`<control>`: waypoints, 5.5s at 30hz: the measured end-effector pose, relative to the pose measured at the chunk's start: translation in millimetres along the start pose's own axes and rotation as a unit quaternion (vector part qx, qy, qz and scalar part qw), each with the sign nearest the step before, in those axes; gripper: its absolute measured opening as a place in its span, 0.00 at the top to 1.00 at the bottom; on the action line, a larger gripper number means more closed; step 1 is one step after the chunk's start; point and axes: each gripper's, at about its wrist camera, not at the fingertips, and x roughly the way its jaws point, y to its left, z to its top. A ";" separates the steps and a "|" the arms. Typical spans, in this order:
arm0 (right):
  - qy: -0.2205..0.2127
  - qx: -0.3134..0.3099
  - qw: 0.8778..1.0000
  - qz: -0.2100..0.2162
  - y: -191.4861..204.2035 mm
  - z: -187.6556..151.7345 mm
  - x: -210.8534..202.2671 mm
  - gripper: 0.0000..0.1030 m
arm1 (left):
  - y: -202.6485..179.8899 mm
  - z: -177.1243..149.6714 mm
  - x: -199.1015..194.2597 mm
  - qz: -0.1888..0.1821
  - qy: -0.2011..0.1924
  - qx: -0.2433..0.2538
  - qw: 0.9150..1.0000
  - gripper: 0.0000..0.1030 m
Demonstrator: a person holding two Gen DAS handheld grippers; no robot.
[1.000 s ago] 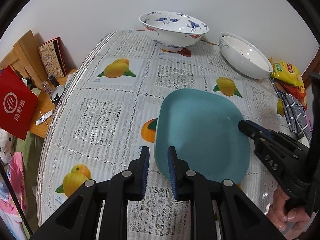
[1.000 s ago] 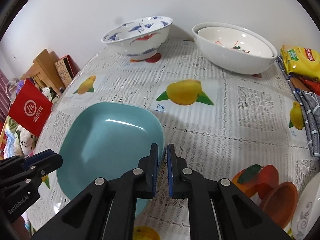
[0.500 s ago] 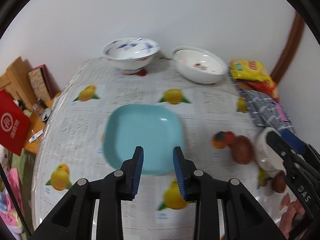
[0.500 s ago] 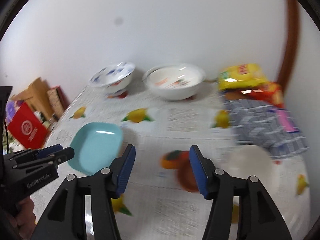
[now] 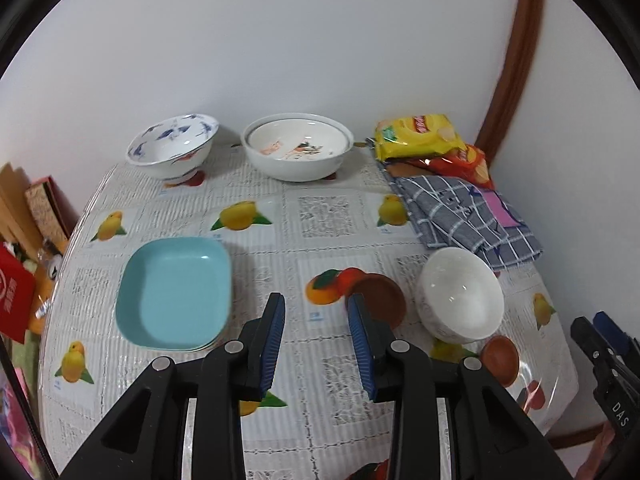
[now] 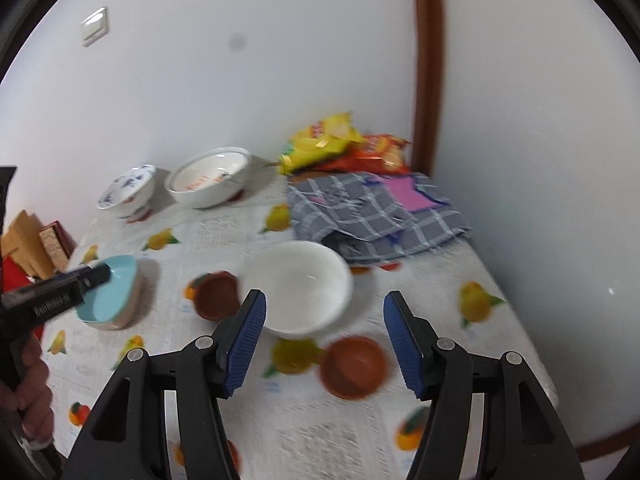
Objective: Organize plates and bowls
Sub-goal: 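Move left gripper to the dark brown bowl while right gripper moves to the terracotta bowl, then close left gripper on dark brown bowl rim while right gripper closes on terracotta bowl rim, then carry terracotta bowl over the white patterned bowl with right gripper while left gripper holds dark brown bowl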
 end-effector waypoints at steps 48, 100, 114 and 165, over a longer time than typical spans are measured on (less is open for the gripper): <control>0.153 0.079 0.985 0.000 -66.5 -76.7 129.8 0.57 | -22.4 -2.4 143.6 -0.005 0.127 0.032 0.991 0.70; 0.106 0.069 0.992 -0.002 -62.6 -81.2 131.7 0.68 | -23.1 -5.4 172.5 -0.033 0.129 0.019 0.991 0.69; 0.114 0.116 0.986 0.031 -65.3 -73.7 131.8 0.91 | -22.3 -6.3 166.7 -0.073 0.131 0.001 0.989 0.92; 0.004 0.074 0.996 0.041 -27.1 26.8 15.3 0.91 | -0.8 23.4 5.0 -0.066 0.022 0.007 0.998 0.92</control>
